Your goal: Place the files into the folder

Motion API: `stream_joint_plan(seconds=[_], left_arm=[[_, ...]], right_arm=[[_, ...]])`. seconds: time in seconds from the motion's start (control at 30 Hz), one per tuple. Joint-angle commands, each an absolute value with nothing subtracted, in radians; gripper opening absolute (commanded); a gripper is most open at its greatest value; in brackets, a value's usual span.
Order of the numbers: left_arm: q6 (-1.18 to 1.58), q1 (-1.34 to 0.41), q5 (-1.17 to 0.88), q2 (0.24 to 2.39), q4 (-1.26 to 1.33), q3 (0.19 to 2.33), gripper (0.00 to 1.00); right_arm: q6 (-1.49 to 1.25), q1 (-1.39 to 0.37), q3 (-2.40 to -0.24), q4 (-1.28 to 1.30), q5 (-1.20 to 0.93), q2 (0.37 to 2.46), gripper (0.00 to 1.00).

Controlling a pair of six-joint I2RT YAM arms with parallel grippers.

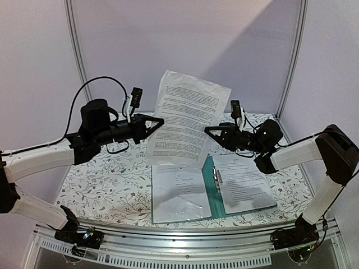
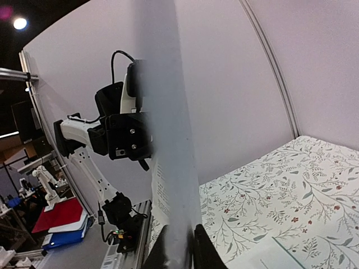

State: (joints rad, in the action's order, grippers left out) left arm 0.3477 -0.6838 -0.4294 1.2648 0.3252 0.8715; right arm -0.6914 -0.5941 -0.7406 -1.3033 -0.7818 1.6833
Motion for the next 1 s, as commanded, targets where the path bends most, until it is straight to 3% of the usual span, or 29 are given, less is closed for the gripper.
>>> stream_joint_plan(seconds=[0.0,0.17,0.5,0.53,0.7,0.73,0.8,0.97], left_arm=[[0.444,-0.652,-0.465,1.280,0.430,0.847,0.00],[0.497,-0.640,-0.487,1.290,0.479,0.829,0.00],[0.529,-0.640,-0.527,1.343,0.476,0.838,0.00],[0.521,-0.639,-0.525,1.349,0.447,0.850,0.05],[0.403,-0.638,-0.426,1.372,0.180,0.959,0.50],[0.377,-0.638,-0.390,1.381,0.126,0.981,0.55],[0.330,-0.637,-0.322,1.406,0.035,1.032,0.60],[0.331,-0.635,-0.155,1.488,-0.079,1.094,0.60]], right_arm=[[-0.723,-0.592,-0.734,-1.330,-0.781,1.695,0.09],[-0.723,-0.592,-0.733,-1.279,-0.762,1.694,0.00],[-0.625,-0.592,-0.758,-1.017,-0.719,1.630,0.00],[-0.599,-0.592,-0.784,-0.935,-0.717,1.618,0.00],[-0.455,-0.586,-0.984,-0.330,-0.696,1.583,0.00],[-0.431,-0.584,-1.006,-0.255,-0.690,1.577,0.00],[-0.390,-0.571,-1.034,-0.142,-0.683,1.550,0.00],[-0.376,-0.498,-1.127,0.213,-0.689,1.512,0.00]])
